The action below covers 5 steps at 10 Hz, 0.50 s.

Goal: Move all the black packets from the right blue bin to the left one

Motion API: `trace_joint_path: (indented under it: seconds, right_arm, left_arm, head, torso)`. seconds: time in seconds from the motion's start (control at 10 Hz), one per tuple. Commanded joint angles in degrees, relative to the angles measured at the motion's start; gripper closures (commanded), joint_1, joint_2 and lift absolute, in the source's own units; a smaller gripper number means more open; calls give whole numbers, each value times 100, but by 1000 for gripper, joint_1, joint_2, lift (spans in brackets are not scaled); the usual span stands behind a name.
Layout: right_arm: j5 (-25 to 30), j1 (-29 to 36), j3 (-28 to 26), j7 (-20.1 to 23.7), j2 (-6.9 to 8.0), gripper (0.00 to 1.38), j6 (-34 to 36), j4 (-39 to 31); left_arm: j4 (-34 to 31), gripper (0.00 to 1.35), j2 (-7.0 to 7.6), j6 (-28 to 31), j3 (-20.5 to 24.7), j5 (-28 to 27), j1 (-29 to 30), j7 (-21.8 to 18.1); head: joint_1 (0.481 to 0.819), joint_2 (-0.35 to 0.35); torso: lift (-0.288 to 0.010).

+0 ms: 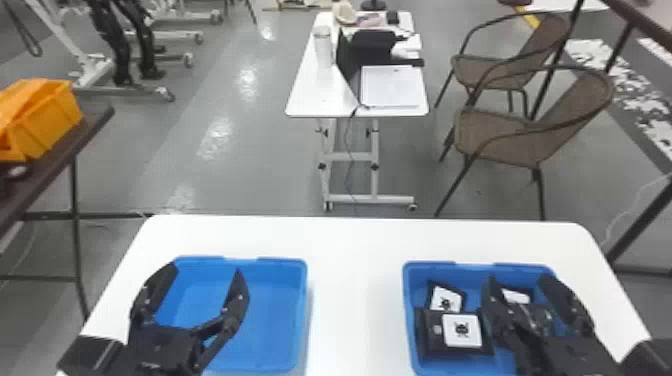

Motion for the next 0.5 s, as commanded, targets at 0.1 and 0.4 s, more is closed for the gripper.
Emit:
trace_joint_path:
  seconds: [0.1, 0.4]
  right_arm:
    - [7, 5, 0, 0, 0, 338, 0, -4]
    - [-1, 5, 0, 0, 0, 338, 9, 4]
  left_arm:
    - [0, 108, -9, 0, -1, 0, 0, 0]
    - [0, 108, -9, -9, -1, 0, 0, 0]
  head:
    - [695, 73]
    - [695, 73]
  torso:
    - [0]
    - [0]
